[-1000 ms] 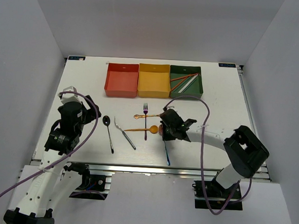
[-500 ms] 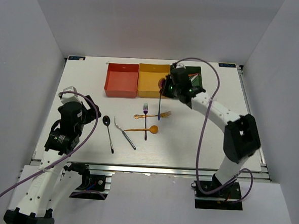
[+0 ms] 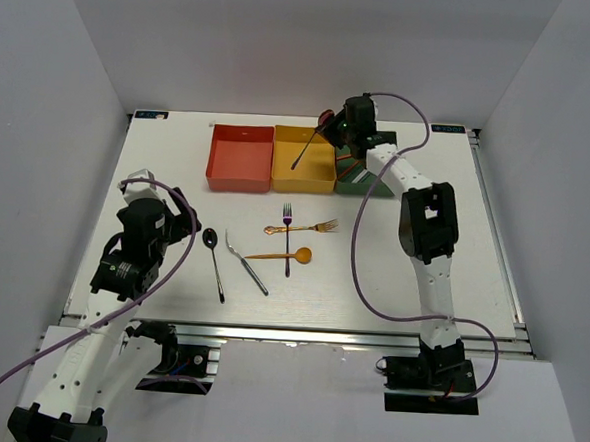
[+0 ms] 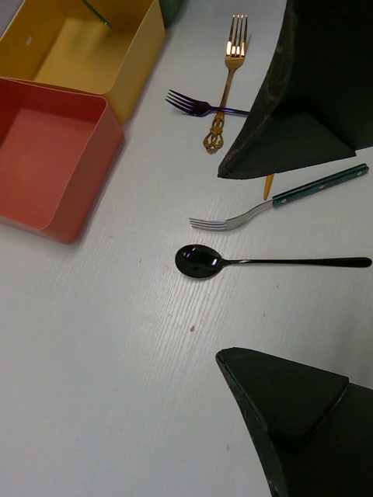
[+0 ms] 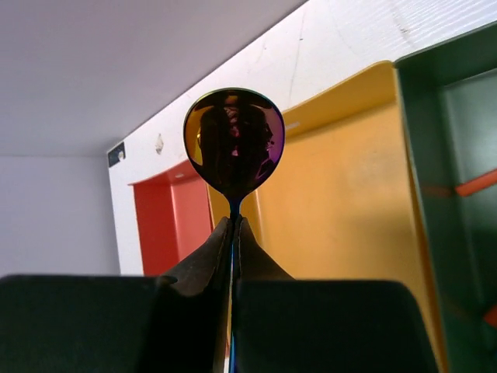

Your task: Sort the eating utensils into containers

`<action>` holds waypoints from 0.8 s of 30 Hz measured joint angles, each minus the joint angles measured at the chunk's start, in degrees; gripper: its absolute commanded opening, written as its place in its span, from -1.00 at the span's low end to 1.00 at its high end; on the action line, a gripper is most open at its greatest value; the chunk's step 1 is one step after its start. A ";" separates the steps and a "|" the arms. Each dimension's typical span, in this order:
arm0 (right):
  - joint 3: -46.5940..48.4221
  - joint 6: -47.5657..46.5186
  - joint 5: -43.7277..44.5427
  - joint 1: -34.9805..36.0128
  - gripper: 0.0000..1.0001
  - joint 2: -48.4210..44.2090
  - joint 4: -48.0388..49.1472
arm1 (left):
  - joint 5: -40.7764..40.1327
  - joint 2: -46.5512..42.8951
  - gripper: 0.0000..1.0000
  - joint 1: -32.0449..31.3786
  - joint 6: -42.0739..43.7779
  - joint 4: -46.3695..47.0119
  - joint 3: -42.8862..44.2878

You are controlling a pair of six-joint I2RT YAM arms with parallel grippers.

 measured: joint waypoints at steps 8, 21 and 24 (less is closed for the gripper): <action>2.08 4.17 0.70 1.36 -0.82 3.67 0.13 | 0.61 0.02 0.96 0.00 0.37 0.63 0.00; 5.35 0.22 2.43 2.78 0.79 3.56 -1.79 | 1.25 0.02 0.96 0.00 0.42 1.20 0.00; 5.22 -4.02 5.79 3.65 0.79 1.49 -5.57 | 1.27 0.02 0.96 0.00 0.44 1.22 0.00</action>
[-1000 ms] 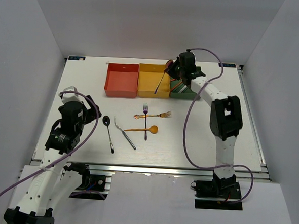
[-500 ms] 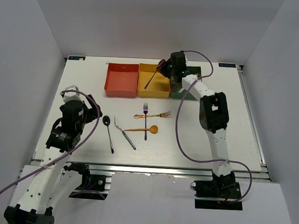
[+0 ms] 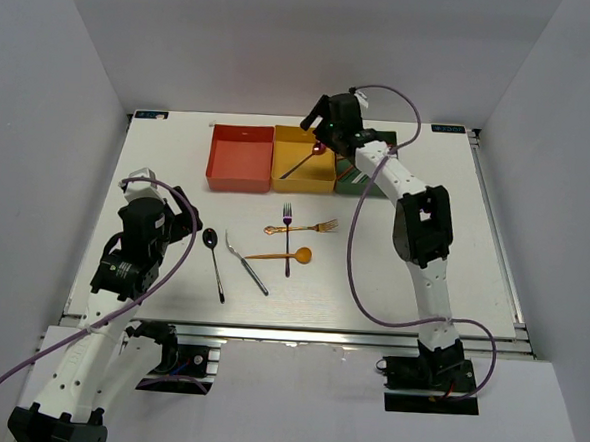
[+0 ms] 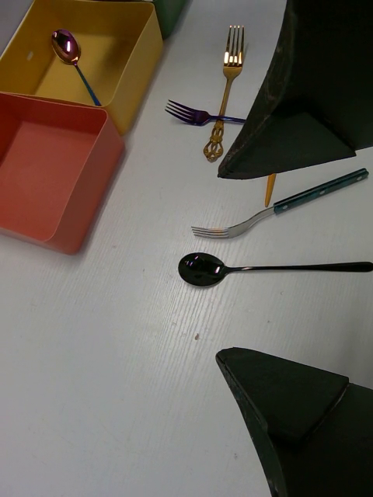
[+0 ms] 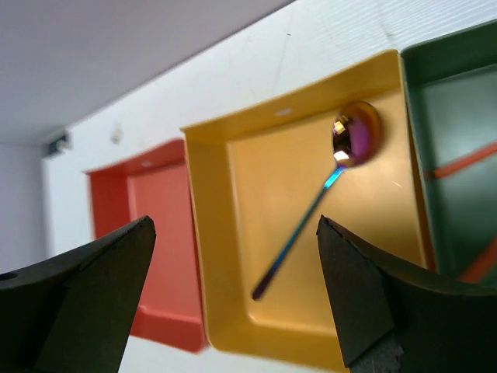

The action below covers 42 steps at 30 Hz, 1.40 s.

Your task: Sort the eating utensils into containers

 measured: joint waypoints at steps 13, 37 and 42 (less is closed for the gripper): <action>-38.73 -14.21 20.87 26.97 0.79 -31.78 -5.33 | -0.04 0.00 0.96 0.00 0.00 -0.02 0.00; -72.54 -17.66 17.81 20.50 0.79 -74.01 -13.57 | -7.78 25.44 0.77 -17.14 -16.17 -4.42 4.37; -74.51 -19.67 15.93 20.50 0.79 -75.41 -14.45 | -9.44 27.61 0.67 -17.00 -20.85 -3.91 -1.95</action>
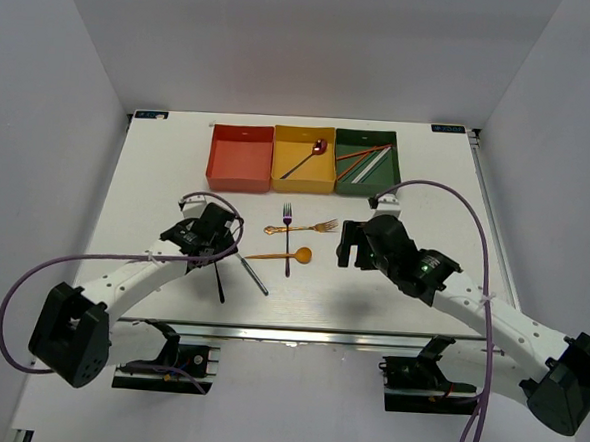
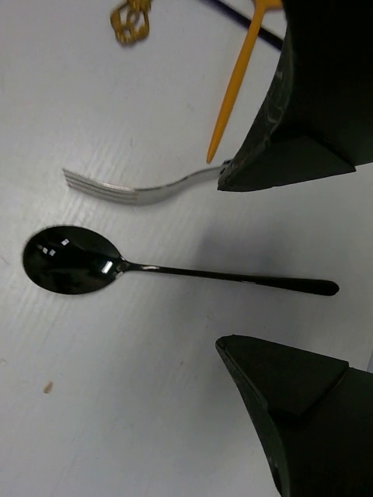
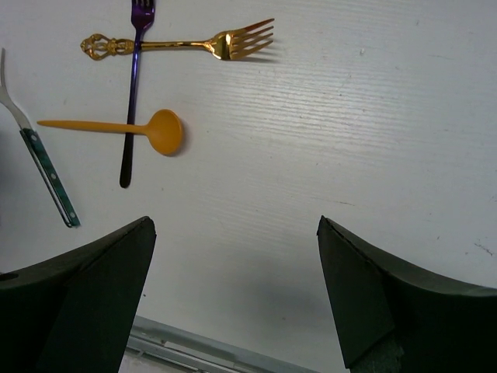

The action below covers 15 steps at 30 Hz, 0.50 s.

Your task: Sort the eating utensils into containers

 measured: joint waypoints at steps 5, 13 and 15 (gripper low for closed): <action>-2.03 -1.36 -1.95 0.00 0.79 -0.37 -0.20 | 0.46 4.72 0.49 0.02 -1.36 2.21 -2.75; -2.86 -2.21 -4.42 0.00 0.78 -0.37 0.85 | 0.61 6.10 0.38 1.16 -2.58 5.66 -6.45; -2.86 -2.49 -4.90 0.00 0.79 -0.37 1.27 | 0.61 7.52 0.22 1.42 -2.60 6.40 -6.49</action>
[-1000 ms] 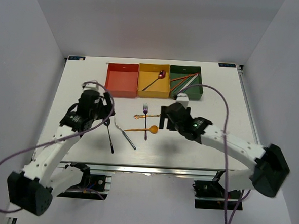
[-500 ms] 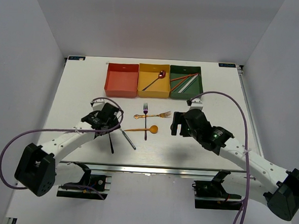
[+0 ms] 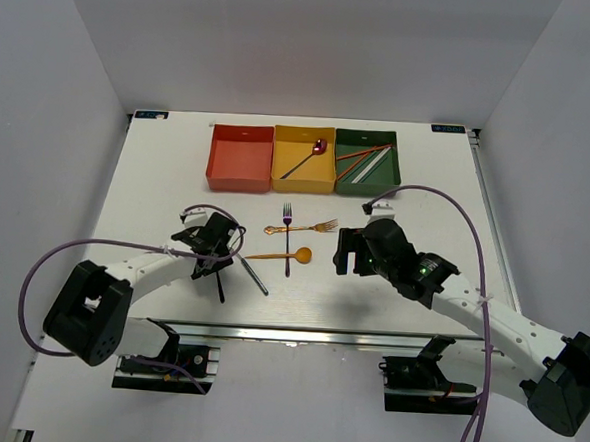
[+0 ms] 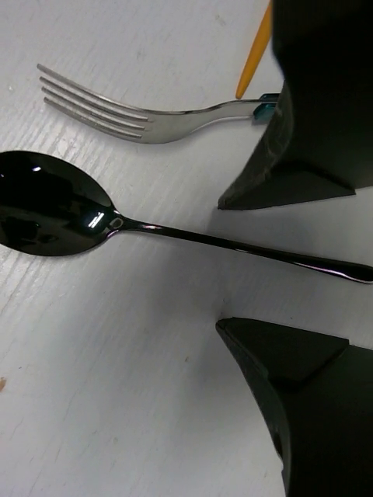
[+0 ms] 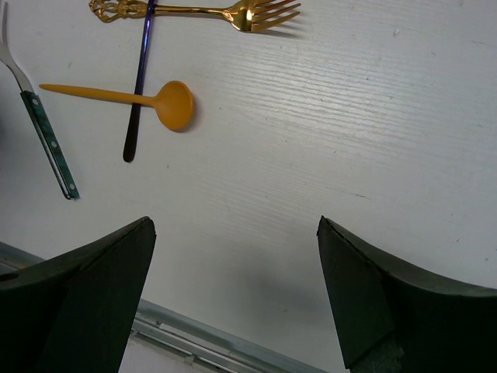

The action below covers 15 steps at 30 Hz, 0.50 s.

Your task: Sort the eating utensils into containers

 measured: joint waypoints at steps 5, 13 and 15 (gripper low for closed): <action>0.00 -0.31 -0.72 0.00 0.79 0.00 1.09 | -1.29 2.91 0.12 0.15 -0.04 2.71 0.17; -0.66 -0.31 -1.84 0.00 0.79 -0.48 2.82 | -1.90 3.56 -1.00 1.55 -0.72 5.92 -0.17; -0.90 -0.28 -1.92 0.00 0.79 -1.01 2.71 | -1.77 2.99 -1.00 1.62 -0.72 6.16 -0.59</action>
